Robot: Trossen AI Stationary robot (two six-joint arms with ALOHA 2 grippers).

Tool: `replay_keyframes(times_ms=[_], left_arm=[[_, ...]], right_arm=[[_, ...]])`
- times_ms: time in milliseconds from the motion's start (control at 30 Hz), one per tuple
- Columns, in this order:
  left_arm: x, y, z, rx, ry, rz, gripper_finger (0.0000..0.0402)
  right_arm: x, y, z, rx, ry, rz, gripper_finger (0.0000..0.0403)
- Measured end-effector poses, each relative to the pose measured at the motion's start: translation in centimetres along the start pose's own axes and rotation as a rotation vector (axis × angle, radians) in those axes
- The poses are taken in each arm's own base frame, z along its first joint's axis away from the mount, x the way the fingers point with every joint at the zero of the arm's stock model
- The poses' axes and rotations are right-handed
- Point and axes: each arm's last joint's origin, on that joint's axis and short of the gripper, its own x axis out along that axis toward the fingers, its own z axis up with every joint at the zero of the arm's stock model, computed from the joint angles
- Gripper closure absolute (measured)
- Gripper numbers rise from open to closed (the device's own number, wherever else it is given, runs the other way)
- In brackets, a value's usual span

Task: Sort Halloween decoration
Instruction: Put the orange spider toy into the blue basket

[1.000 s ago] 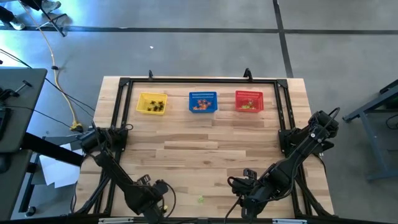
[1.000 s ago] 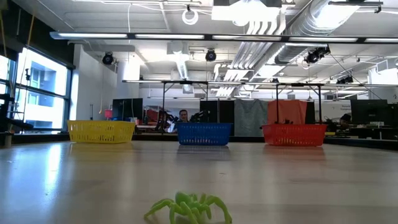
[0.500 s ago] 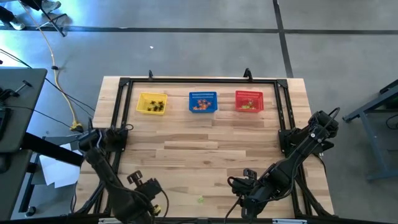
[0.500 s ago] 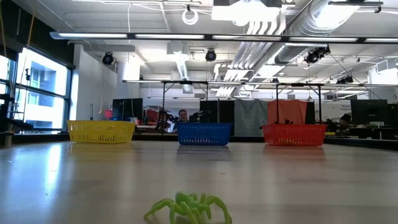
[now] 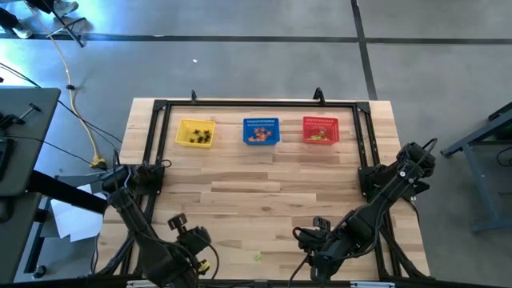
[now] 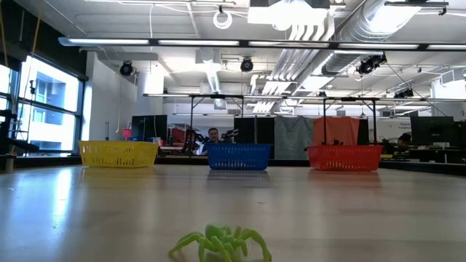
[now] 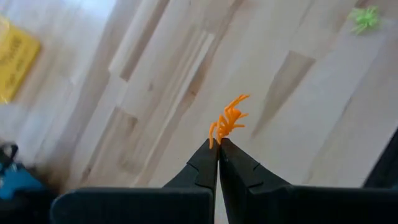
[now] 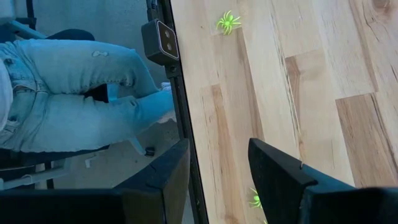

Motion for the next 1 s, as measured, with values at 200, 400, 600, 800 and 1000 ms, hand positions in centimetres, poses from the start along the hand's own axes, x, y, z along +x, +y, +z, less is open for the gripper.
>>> replay_keyframes(times_ms=[200,400,600,800,1000], left_arm=[[1.5,0.6,2.8,0.076,-0.012,0.036,0.0401],[3.9,2.3,7.2,0.192,-0.044,0.129,0.0401],[7.0,5.1,12.1,0.277,-0.042,0.236,0.0402],[10.4,8.3,17.4,0.362,-0.073,0.298,0.0402],[14.0,12.6,23.0,0.397,-0.112,0.286,0.0402]], right_arm=[[0.0,0.0,0.0,0.0,0.0,0.0,0.0243],[0.0,0.0,0.0,0.0,0.0,0.0,0.0243],[0.0,0.0,0.0,0.0,0.0,0.0,0.0243],[0.0,0.0,0.0,0.0,0.0,0.0,0.0243],[0.0,0.0,0.0,0.0,0.0,0.0,0.0243]])
